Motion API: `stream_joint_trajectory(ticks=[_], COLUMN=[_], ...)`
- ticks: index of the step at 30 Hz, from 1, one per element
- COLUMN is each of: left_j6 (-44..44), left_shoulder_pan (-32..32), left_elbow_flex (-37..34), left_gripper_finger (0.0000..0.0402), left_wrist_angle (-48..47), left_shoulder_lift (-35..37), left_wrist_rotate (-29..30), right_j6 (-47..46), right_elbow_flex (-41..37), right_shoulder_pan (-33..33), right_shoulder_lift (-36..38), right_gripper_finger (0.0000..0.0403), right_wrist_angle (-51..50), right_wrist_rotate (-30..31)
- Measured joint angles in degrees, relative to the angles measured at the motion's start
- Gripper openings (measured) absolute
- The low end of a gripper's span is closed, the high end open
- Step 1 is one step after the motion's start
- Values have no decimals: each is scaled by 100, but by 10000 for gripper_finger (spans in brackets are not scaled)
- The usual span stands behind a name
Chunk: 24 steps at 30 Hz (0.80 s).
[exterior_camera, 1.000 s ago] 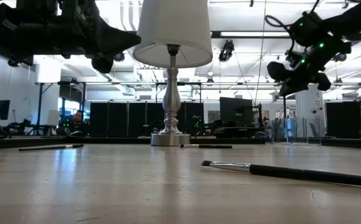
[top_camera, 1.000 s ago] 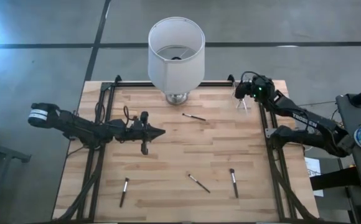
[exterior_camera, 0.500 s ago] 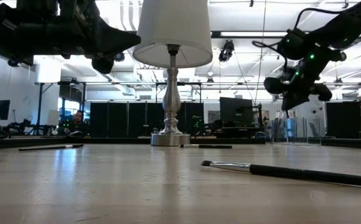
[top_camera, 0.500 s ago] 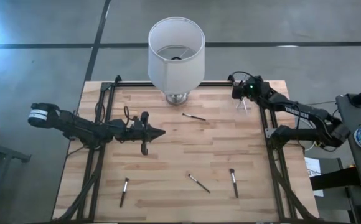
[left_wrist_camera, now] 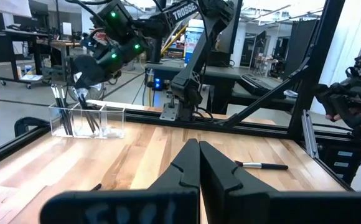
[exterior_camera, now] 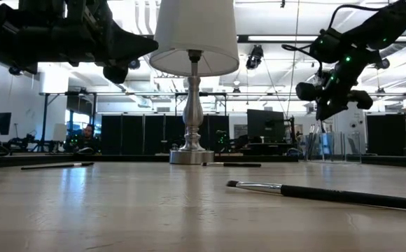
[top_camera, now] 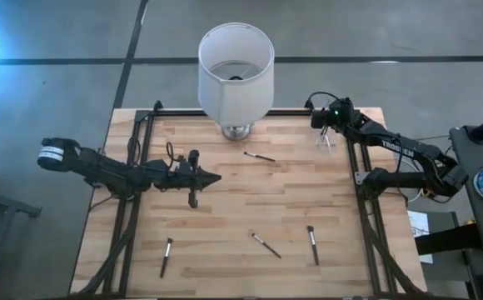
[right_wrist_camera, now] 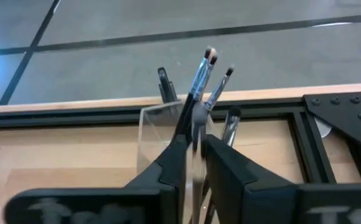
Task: Put items in baskets/containers
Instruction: Put the eyeshadow brush into the transparent organizer
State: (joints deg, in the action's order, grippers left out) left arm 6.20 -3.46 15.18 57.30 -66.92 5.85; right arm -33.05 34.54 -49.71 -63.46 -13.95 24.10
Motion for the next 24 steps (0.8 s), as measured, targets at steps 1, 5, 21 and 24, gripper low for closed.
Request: stream_joint_trajectory(ticks=[1, 5, 21, 24], left_j6=[2, 1, -346, -300], left_shoulder_pan=[0, 0, 0, -31], left_elbow_flex=[0, 0, 2, -26], left_gripper_finger=[0, 0, 0, 0], left_wrist_angle=[0, 0, -608, -898], left_shoulder_lift=[0, 0, 26, 26], left_wrist_rotate=[0, 0, -113, -263], right_j6=[-13, -108, 1088, 1073], right_elbow_flex=[30, 93, 88, -288], right_shoulder_pan=[0, 0, 1346, 2274], right_shoulder_lift=[0, -26, 1287, 1570], right_gripper_finger=[66, 103, 14, 10], right_wrist_angle=[-23, -141, -918, -612], right_wrist_rotate=[0, -1, 148, 509])
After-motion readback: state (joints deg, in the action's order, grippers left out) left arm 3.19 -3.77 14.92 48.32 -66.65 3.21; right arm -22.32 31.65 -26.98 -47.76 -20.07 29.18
